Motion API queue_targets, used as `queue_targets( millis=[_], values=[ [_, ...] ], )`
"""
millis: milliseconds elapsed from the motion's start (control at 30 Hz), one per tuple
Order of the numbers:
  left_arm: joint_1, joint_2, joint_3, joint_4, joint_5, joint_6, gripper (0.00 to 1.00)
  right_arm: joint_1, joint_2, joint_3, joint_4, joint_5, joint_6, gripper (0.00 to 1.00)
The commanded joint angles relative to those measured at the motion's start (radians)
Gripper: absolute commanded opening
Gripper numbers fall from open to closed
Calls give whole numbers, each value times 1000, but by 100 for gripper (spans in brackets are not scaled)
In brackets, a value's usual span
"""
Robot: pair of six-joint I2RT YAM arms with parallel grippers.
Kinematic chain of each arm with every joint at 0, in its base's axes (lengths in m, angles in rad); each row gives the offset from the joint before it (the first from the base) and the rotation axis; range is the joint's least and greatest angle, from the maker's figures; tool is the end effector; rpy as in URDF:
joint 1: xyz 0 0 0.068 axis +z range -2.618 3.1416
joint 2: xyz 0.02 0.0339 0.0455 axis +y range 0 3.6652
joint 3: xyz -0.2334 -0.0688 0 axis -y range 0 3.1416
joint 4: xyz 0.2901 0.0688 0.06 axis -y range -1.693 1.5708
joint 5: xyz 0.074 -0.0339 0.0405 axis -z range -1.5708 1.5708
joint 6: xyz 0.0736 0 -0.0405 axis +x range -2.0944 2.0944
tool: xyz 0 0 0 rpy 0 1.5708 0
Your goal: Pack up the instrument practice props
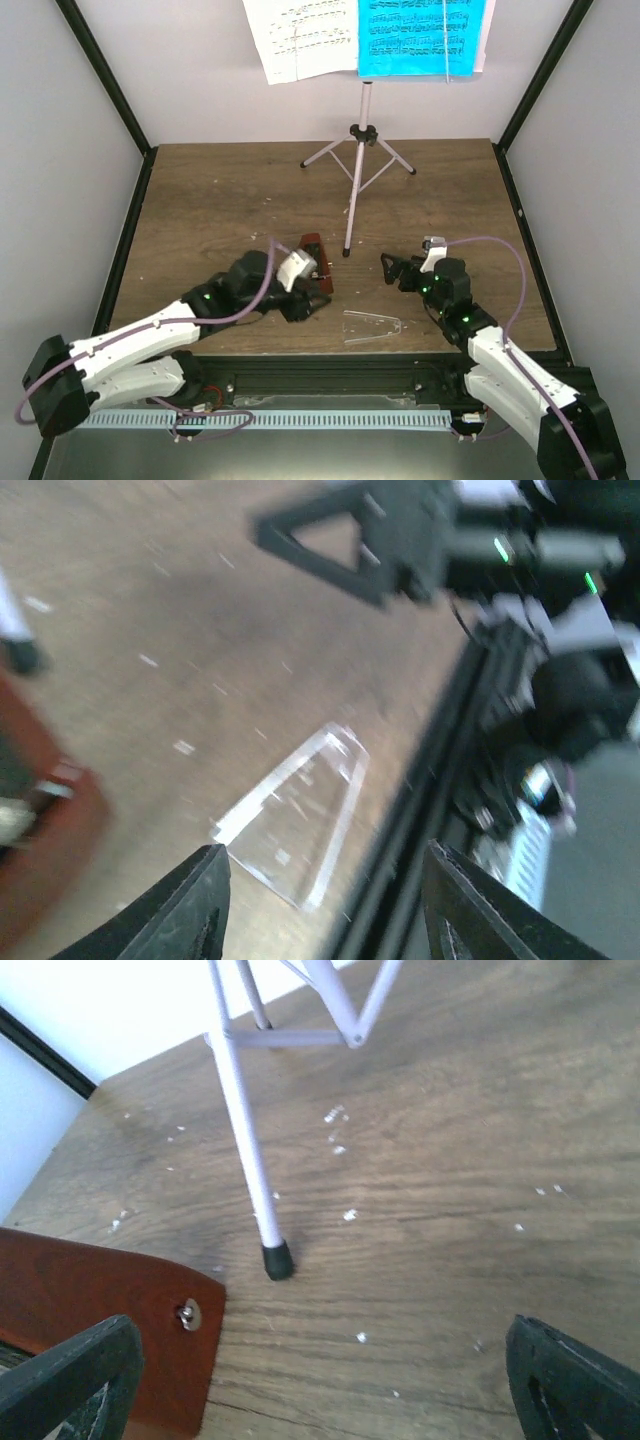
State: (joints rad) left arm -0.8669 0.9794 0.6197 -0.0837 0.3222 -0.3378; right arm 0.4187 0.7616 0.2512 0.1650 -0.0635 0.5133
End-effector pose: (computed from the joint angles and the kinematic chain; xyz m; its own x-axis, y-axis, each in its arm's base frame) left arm 0.1844 -0.2533 0.1996 -0.5630 0.1774 -0.8072 0.7649 0.4819 -0.4275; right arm 0.2468 0.1150 0.1353 -0.4955 0.3159 -0.8091 -0.2491 0.8407 0.4808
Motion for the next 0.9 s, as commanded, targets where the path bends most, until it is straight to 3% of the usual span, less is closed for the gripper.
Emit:
queue_targets(
  millis=[0, 233, 533, 867],
  values=[
    [-145, 99, 66, -138, 60, 126, 52, -56, 24, -28, -44, -114, 28, 100],
    [-310, 332, 182, -237, -88, 197, 45, -58, -1, -90, -4, -194, 109, 100],
    [-358, 581, 279, -274, -216, 261, 46, -58, -156, -130, -71, -202, 139, 100],
    [-437, 710, 351, -274, -333, 280, 38, -57, -171, -140, -81, -213, 134, 100]
  ],
)
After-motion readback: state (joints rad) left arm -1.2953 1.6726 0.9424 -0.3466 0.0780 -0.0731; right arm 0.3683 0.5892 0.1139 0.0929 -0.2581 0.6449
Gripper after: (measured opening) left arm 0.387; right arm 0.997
